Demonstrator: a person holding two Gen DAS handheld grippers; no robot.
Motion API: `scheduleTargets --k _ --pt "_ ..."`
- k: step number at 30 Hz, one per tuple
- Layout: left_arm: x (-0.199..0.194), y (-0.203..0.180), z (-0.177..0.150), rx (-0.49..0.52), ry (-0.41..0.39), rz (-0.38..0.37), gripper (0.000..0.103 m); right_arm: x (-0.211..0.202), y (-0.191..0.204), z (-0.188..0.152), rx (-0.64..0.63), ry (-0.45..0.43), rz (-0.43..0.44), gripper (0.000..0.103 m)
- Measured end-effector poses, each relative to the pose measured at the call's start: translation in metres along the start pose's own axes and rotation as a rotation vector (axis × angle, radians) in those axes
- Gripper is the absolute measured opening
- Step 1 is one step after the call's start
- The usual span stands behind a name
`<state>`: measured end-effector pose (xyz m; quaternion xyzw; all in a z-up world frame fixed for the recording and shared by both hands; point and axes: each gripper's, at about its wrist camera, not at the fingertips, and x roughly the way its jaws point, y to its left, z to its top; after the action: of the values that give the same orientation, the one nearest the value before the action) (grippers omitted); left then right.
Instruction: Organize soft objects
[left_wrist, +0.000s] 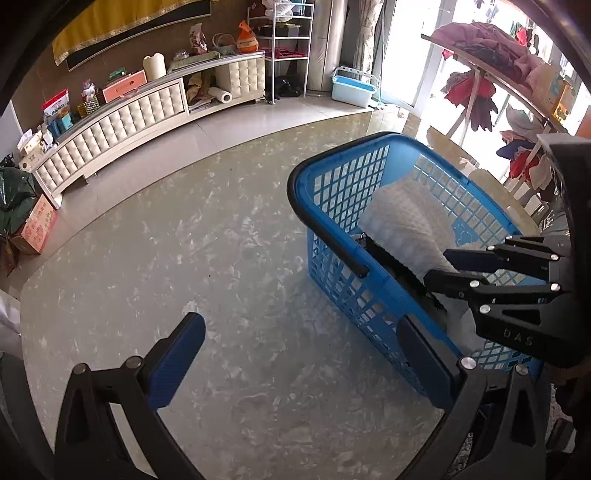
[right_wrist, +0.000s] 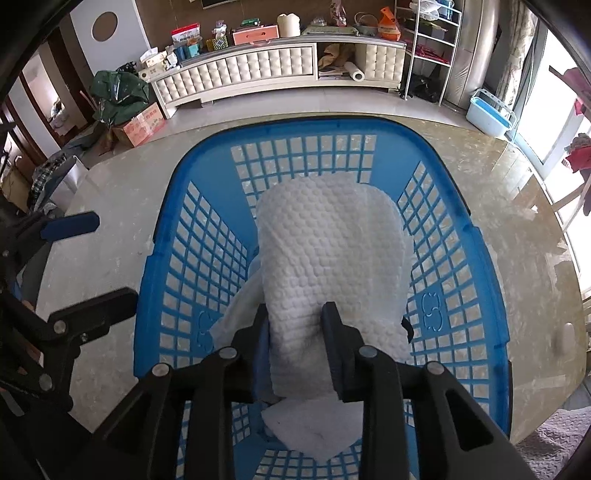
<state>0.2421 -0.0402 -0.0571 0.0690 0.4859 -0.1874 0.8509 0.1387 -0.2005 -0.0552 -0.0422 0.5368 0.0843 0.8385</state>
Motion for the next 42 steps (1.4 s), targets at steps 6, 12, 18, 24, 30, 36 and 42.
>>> scheduleTargets --k 6,12,18,24,30,36,42 --pt "-0.01 0.003 -0.001 -0.039 -0.02 -0.044 0.103 -0.009 -0.003 0.004 -0.011 -0.02 -0.019 0.069" --pt "-0.024 0.0 -0.007 -0.023 -0.034 0.001 0.103 -0.025 -0.013 -0.002 0.012 -0.05 -0.03 0.085" --pt "-0.052 -0.011 -0.017 -0.007 -0.09 0.08 0.103 -0.045 -0.014 -0.015 0.008 -0.085 -0.03 0.097" --pt "-0.09 -0.016 -0.035 -0.043 -0.187 0.07 0.103 -0.075 -0.009 -0.031 0.007 -0.138 -0.025 0.103" --pt "-0.134 -0.034 -0.057 -0.028 -0.286 0.125 0.103 -0.108 0.005 -0.047 -0.021 -0.213 -0.033 0.103" --pt "-0.17 -0.052 -0.074 -0.016 -0.348 0.129 0.103 -0.137 0.025 -0.062 -0.039 -0.307 -0.032 0.103" --pt "-0.2 -0.063 -0.089 -0.068 -0.402 0.143 0.103 -0.154 0.038 -0.079 -0.079 -0.391 -0.079 0.103"
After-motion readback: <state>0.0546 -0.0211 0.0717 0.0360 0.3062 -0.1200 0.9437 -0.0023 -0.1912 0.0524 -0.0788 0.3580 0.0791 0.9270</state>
